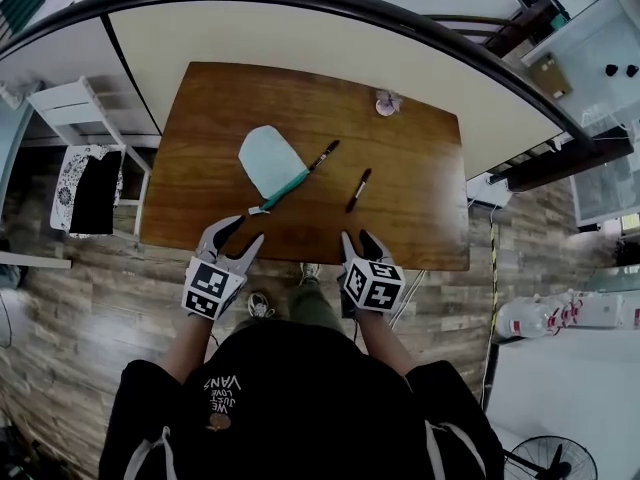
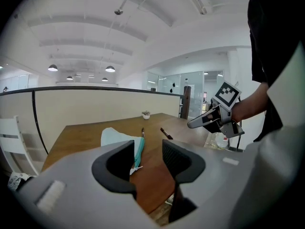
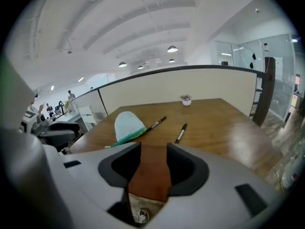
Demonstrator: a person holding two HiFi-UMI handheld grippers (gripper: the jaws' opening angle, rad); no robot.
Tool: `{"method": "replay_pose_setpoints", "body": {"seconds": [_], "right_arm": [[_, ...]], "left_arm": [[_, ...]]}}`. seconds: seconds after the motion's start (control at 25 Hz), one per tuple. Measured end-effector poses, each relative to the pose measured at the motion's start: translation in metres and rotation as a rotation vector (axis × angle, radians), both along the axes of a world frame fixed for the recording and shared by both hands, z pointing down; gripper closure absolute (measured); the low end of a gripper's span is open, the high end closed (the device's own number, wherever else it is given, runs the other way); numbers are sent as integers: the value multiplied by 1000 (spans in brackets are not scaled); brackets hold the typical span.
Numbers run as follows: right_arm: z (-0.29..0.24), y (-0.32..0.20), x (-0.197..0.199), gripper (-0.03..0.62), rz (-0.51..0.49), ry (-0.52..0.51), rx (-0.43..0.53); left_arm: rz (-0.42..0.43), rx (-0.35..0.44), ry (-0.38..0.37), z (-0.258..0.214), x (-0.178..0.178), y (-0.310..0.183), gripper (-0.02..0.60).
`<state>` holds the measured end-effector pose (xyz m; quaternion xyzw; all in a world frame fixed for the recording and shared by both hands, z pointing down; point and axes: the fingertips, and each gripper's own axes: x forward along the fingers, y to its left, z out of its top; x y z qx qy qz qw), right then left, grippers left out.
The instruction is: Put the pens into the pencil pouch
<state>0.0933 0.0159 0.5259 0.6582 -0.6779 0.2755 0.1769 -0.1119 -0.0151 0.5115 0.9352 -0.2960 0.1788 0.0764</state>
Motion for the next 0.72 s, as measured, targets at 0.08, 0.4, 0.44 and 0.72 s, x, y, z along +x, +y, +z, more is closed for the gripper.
{"method": "replay_pose_setpoints", "body": {"seconds": [0.08,0.4,0.44,0.72], "right_arm": [[10,-9,6,454,-2,13,-21],[61,-39,34,454,-2,8,-144],[67,-45,35,454,-7,14,-156],[90,-75,48,454,-16,28,-218]], "left_arm": [[0,-13,-16,10,6,-5,413],[-18,-66,-127,52,36,-35,402],[-23,-70,-141,57,38,-41,402],[-2,-107,-240,94,67,-71,402]]}}
